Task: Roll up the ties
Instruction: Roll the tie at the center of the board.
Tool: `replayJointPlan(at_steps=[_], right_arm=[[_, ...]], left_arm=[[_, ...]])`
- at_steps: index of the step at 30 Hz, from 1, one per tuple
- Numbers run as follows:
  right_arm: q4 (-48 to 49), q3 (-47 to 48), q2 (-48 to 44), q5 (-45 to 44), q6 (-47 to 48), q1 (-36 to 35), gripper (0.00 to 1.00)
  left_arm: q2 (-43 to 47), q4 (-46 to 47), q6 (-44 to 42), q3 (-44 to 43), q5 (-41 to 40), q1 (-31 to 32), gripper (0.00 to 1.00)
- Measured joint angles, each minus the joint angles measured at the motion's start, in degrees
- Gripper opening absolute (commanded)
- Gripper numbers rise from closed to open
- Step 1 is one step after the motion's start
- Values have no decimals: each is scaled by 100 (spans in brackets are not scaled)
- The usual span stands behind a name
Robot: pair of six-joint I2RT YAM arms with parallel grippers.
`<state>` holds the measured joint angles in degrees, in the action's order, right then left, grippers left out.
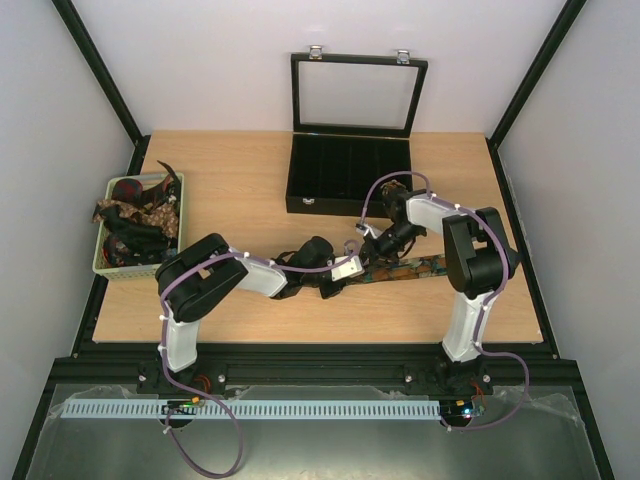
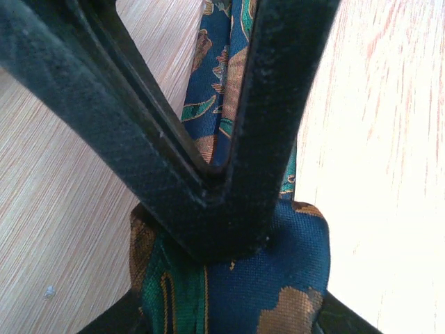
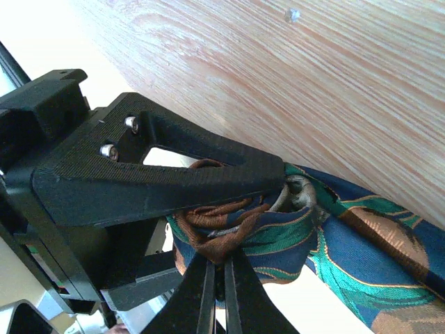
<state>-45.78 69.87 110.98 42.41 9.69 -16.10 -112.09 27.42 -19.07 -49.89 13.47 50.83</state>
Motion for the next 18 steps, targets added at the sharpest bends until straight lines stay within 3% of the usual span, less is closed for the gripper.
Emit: replayJointPlan(at_steps=[7, 12, 18], right_arm=[[120, -116, -4, -192, 46, 90, 1], [240, -308, -4, -463, 94, 291, 1], [448, -448, -4, -857, 175, 431, 1]], left_arm=[[7, 17, 24, -4, 17, -61, 68], [94, -17, 44, 57, 302, -236, 77], [184, 33, 227, 122, 824, -328, 78]])
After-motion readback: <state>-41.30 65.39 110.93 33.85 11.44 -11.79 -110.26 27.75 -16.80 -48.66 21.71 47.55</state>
